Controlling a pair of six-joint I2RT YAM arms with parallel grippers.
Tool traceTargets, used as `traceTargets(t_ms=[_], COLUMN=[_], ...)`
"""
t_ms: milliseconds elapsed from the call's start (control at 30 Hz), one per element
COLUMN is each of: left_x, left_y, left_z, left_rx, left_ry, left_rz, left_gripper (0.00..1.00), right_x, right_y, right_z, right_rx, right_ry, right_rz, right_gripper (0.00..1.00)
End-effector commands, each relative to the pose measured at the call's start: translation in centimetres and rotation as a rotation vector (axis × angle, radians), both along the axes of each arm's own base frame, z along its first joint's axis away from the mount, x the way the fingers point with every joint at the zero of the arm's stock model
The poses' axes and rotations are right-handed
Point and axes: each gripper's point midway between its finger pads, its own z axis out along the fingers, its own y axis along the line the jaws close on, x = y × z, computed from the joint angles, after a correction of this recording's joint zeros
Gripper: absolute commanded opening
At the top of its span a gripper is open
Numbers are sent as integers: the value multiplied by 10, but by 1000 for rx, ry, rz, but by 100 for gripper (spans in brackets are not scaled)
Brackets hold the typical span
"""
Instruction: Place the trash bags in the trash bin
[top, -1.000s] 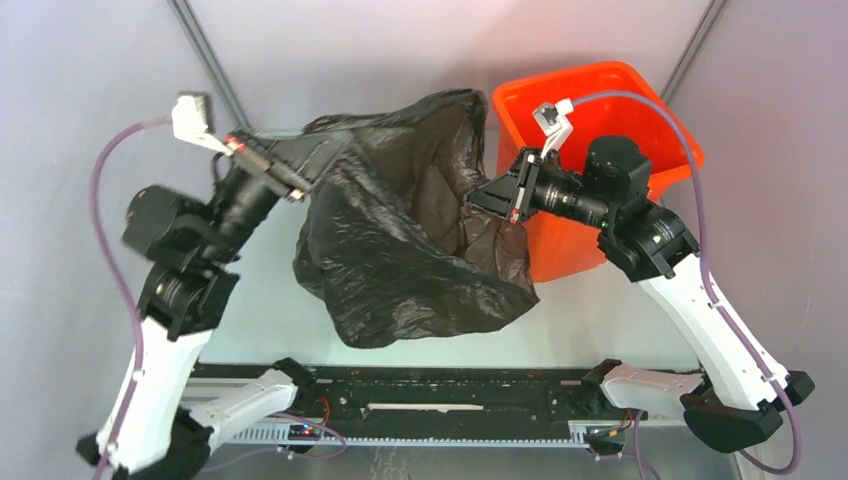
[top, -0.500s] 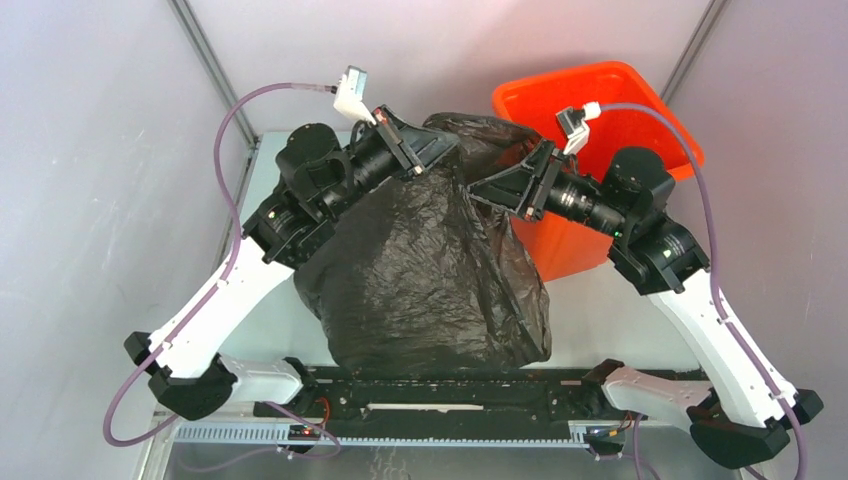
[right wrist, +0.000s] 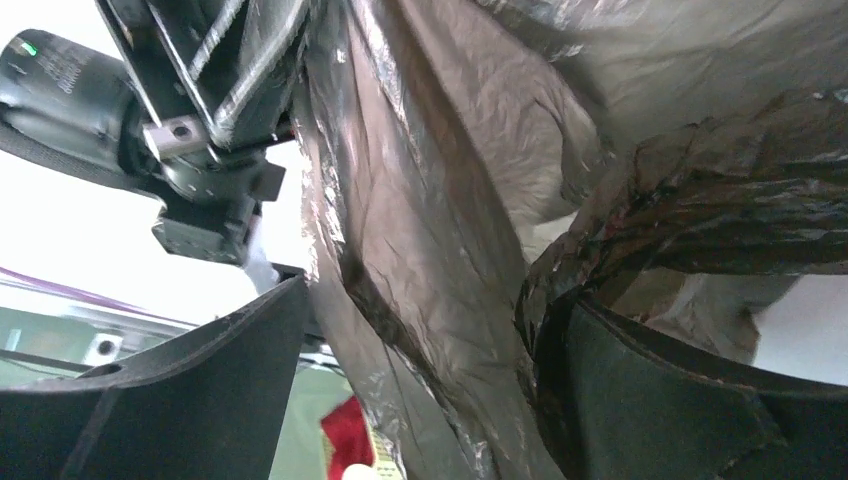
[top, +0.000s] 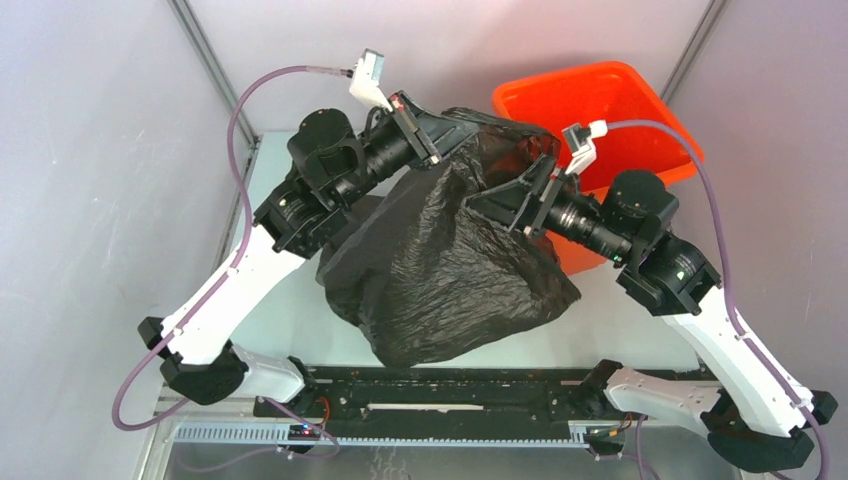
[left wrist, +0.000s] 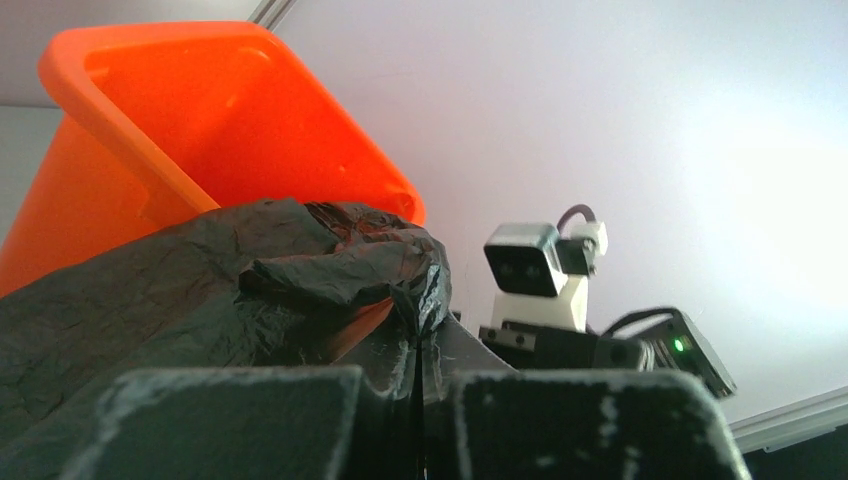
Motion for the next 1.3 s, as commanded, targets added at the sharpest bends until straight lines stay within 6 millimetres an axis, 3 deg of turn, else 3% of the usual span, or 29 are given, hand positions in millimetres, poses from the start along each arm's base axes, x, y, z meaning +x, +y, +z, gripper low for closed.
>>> traceTargets(t_ms=[0, 67, 100, 167, 233, 267, 367, 433, 467, 633, 800, 967, 1033, 1100, 1133, 1167, 1267], left_x=[-1, -1, -2, -6, -10, -15, -32, -41, -48, -86, -106, -114, -115, -112, -110, -104, -103], left_y=[-2, -4, -6, -9, -2, 5, 32, 53, 65, 130, 173, 165, 148, 127, 115, 102, 74], left_z=[19, 22, 24, 25, 24, 23, 12, -10, -20, -61, -129, -224, -258, -269, -265, -249, -228], left_rx=[-11, -15, -15, 5, 69, 99, 180, 232, 246, 241, 255, 380, 393, 331, 267, 167, -19], left_ry=[-40, -43, -47, -62, -86, -106, -139, -94, -66, 40, 232, 380, 429, 426, 404, 334, 220], left_rz=[1, -8, -18, -44, -39, -37, -36, -41, -45, 44, 178, 113, 29, -48, -85, -126, -247], left_gripper=[0, 0, 0, 0, 12, 25, 77, 95, 99, 100, 100, 100, 100, 100, 100, 100, 100], right_x=[8, 10, 12, 17, 18, 18, 26, 34, 32, 45, 43, 36, 31, 25, 24, 22, 15], right_y=[-8, -6, -6, -9, -13, -16, -33, -47, -48, -60, -70, -75, -77, -79, -80, -82, -84], right_z=[-5, -12, -16, -15, -1, 8, 25, 34, 39, 67, 110, 139, 146, 153, 155, 156, 161], right_rx=[-126, -167, -181, -184, -166, -158, -172, -171, -153, -74, 4, 77, 101, 122, 127, 129, 139], right_ry=[-92, -105, -99, -99, -137, -169, -238, -244, -249, -249, -305, -322, -327, -333, -334, -336, -334], right_rz=[-123, -136, -148, -178, -197, -207, -269, -305, -275, -248, -236, -205, -198, -192, -192, -193, -189], right_gripper=[92, 82, 71, 33, 5, 0, 0, 0, 0, 0, 0, 0, 0, 0, 0, 0, 0])
